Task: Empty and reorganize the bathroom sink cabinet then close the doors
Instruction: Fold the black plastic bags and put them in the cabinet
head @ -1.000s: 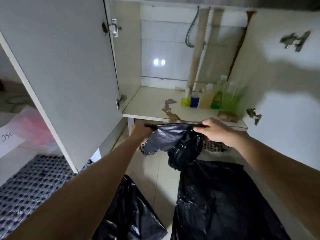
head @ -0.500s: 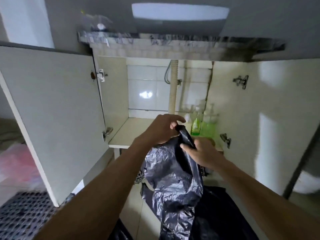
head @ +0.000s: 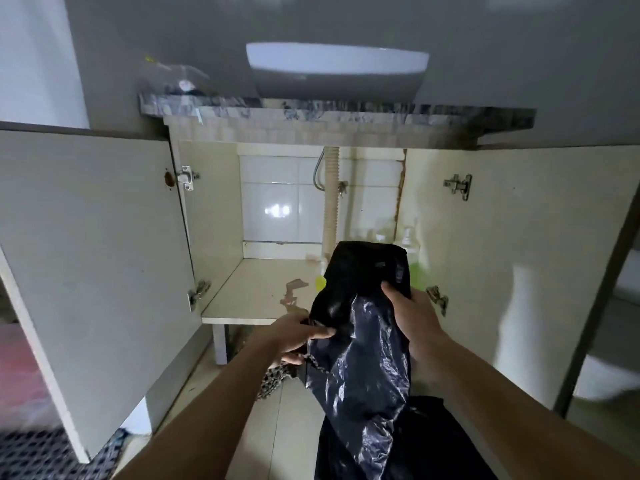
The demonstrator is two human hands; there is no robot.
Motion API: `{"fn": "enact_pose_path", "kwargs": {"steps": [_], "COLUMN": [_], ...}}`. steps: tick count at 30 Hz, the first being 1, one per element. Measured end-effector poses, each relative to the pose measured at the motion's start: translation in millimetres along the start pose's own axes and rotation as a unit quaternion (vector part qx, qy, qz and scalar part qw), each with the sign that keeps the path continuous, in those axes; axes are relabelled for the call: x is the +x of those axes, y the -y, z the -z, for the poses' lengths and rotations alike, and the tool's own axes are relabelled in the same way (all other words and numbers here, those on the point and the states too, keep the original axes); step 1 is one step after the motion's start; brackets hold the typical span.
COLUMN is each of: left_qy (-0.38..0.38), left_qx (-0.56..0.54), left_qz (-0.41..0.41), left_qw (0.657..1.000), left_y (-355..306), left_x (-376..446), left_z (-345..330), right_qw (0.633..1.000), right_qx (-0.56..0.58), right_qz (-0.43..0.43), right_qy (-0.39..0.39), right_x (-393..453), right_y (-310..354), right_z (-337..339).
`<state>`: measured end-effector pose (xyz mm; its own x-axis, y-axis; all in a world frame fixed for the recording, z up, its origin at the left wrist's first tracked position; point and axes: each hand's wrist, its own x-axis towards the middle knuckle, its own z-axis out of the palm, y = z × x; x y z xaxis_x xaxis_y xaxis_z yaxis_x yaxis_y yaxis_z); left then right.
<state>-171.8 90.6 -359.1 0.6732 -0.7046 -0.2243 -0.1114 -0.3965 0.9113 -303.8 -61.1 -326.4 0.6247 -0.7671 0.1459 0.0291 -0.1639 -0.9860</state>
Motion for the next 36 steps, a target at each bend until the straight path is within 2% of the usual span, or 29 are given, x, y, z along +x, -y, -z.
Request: {"fn": "enact_pose_path", "kwargs": {"steps": [4,8,10,12,13,15,17,19,22,25,31,33,36], "left_qy": [0.026,0.015,-0.023,-0.081,-0.105,-0.133,-0.110,-0.050,0.051,0.102,0.122,0.117,0.095], "left_qx": [0.039,-0.006,-0.016,0.019,0.047,0.122,0.184,0.239,0.292,0.317,0.340,0.336,0.344], "left_qz": [-0.059,-0.124,-0.166,-0.228,-0.256,-0.300,-0.321,-0.317,-0.288,-0.259,-0.225,-0.219,-0.194], "left_qw": [0.997,0.992,0.986,0.970,0.960,0.937,0.922,0.917,0.911,0.907,0.905,0.909,0.914], "left_y": [-11,-17,-22,-26,-28,-34,-40,-46,-53,-58,-52,-47,-40], "left_x": [-2,-1,-2,0,0,-1,-2,-5,-14,-22,-22,-20,-16], "left_z": [0,-1,2,8,11,15,19,19,13,9,17,21,26], "right_qw": [1.000,0.999,1.000,0.994,0.981,0.934,0.897,0.871,0.842,0.845,0.817,0.824,0.844], "right_qx": [0.030,0.043,-0.003,-0.111,-0.191,-0.329,-0.353,-0.358,-0.394,-0.377,-0.435,-0.427,-0.420], "right_qz": [-0.006,-0.010,-0.018,0.000,0.026,0.133,0.265,0.334,0.303,0.250,0.166,0.149,0.157], "right_qy": [0.002,-0.004,-0.009,-0.011,-0.012,-0.035,-0.032,0.044,0.210,0.286,0.340,0.341,0.293], "right_x": [-1,-3,0,5,7,9,6,1,-4,-4,-7,-8,-8], "right_y": [0,3,0,-9,-13,-15,-6,2,-5,-18,-24,-23,-12], "right_z": [2,7,12,20,24,28,25,14,-2,-9,-6,-3,4]}}
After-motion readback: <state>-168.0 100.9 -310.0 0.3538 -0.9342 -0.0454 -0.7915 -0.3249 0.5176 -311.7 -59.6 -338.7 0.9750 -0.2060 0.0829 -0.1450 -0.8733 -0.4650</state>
